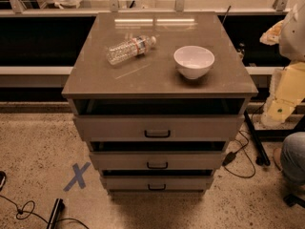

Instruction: Open top drawer

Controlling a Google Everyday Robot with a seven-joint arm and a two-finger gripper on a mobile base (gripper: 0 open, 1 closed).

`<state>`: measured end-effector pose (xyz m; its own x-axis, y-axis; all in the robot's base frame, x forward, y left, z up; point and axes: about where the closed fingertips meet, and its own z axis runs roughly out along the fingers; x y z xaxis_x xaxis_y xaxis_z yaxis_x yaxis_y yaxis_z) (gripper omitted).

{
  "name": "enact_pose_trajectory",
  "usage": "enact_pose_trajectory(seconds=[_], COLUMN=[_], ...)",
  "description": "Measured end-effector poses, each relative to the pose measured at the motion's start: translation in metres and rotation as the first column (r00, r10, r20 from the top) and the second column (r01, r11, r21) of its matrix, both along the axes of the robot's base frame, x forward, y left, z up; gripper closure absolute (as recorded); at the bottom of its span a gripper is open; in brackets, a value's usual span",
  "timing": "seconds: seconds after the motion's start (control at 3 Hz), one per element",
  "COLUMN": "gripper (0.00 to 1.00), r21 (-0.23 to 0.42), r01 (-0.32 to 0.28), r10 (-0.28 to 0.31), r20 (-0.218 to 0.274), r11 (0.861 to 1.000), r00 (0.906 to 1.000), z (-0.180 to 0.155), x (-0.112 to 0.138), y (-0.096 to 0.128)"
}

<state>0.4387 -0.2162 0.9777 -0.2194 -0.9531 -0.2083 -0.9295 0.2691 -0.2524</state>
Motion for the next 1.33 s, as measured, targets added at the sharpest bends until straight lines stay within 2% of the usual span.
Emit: enact_pose_trajectory(seconds=[0.33,0.67,1.0,1.33], gripper=[0.00,0.00,0.00,0.00], r21=[0.000,0.021,0.057,0.033], r01=[0.000,-0.016,-0.076,-0.112], r10=[0.000,0.015,0.070,0.107], r20=[0.000,0.047,0.101,0.126], r11=[1.000,1.000,0.995,0.993], r00=[1.0000,0.9988,0.9924,0.9862], z=[0.000,-0.013,-0.054,-0.080], x=[0.000,0.004,-0.008,-0.011], y=[0.000,-0.001,-0.004,-0.015])
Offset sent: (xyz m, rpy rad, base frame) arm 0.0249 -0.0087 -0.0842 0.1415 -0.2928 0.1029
